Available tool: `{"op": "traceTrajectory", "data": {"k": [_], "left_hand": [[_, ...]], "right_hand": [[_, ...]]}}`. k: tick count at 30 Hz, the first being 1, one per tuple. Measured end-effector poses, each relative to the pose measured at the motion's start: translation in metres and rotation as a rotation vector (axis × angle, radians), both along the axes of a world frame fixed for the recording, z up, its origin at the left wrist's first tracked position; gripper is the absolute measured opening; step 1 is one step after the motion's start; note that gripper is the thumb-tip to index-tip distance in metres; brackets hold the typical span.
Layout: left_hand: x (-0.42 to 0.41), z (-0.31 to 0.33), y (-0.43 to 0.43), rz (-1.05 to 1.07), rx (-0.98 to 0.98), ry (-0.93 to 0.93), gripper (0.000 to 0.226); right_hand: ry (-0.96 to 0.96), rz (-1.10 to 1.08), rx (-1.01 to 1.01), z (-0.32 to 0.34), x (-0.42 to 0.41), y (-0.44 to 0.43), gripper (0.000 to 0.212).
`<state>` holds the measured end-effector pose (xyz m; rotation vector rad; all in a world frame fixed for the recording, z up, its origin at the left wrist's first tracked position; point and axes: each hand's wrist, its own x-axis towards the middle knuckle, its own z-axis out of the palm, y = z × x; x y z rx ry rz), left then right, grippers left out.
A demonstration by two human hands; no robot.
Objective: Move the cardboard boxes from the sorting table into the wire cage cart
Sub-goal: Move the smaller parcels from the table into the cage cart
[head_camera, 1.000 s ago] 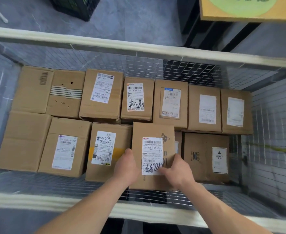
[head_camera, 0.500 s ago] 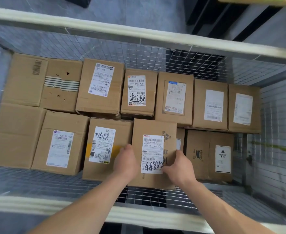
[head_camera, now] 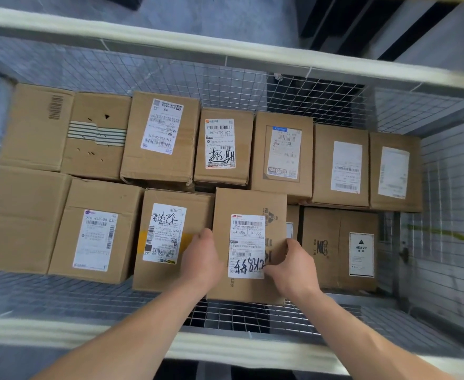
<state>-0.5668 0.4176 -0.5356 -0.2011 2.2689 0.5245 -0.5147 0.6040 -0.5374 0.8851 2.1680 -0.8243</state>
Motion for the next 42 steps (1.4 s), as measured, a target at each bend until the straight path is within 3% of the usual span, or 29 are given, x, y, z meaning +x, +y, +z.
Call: {"op": "traceTrajectory", "data": {"k": [20,30,37,42], "left_hand": [[-0.002,0.006,0.000,-0.014,0.026,0.043,0.032],[0.002,-0.018,0.003,-0.066,-0.013,0.046,0.043],[-0.006,-0.028,0.010,-0.234,-0.163,0.017,0.056],[-0.018,-0.014,0.010,-0.294,-0.211,-0.039,0.048]], "right_hand": [[0.056,-0.010,0.019,0.002,-0.001,0.006,0.053],[0.009,-0.028,0.010,-0.024,0.003,0.005,0.057],[-0.043,0.119,-0.011,-0.043,-0.002,0.009,0.042],[-0.086,0.233,0.023,-0.032,-0.014,0.013,0.042]]}}
